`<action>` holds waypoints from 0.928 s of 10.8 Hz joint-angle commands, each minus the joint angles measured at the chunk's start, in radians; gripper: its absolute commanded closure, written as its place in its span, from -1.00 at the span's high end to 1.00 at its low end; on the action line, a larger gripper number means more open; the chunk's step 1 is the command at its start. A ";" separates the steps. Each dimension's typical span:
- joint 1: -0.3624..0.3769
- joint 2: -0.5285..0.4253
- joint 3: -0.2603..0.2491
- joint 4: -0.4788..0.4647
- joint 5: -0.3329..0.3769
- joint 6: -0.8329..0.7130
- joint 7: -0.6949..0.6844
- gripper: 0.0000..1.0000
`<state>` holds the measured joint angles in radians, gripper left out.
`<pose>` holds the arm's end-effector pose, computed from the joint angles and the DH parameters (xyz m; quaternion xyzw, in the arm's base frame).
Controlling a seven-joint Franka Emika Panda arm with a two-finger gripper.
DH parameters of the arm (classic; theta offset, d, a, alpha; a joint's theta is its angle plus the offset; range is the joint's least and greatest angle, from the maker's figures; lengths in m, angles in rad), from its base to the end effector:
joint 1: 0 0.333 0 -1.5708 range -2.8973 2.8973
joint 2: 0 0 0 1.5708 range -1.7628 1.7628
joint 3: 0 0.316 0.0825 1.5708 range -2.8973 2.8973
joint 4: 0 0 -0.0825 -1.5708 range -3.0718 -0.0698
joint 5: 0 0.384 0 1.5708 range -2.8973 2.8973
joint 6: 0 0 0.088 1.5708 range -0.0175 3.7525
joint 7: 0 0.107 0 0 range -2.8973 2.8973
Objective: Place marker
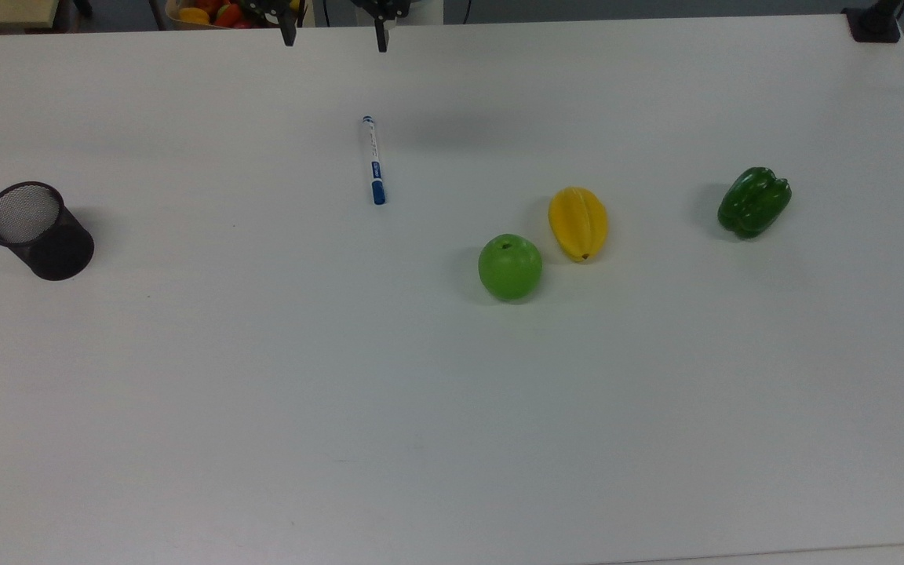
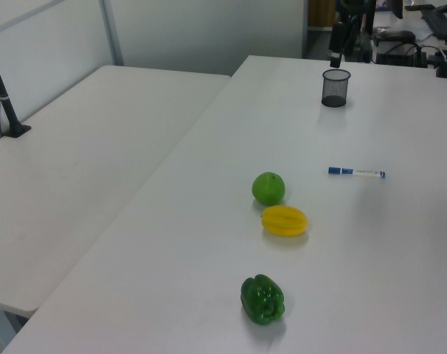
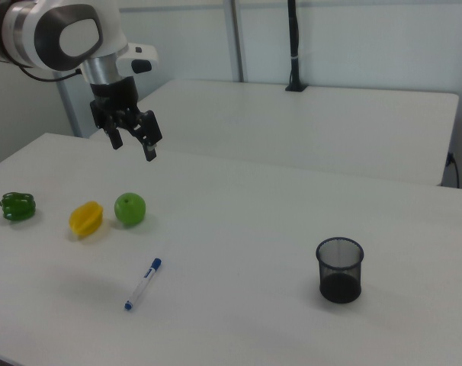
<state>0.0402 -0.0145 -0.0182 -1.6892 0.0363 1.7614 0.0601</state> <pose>0.5651 0.0156 0.5935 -0.9987 0.0217 -0.0425 0.0199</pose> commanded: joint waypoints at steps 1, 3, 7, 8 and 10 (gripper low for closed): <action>0.020 -0.025 -0.023 -0.024 -0.009 0.012 -0.020 1.00; 0.020 -0.025 -0.023 -0.026 -0.009 0.009 -0.080 1.00; 0.015 -0.025 -0.023 -0.043 -0.009 -0.022 -0.282 1.00; 0.015 -0.025 -0.023 -0.044 -0.009 -0.067 -0.331 1.00; 0.020 -0.025 -0.020 -0.044 -0.010 -0.094 -0.332 1.00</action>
<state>0.0408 -0.0144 -0.0264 -1.7071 0.0363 1.6964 -0.2352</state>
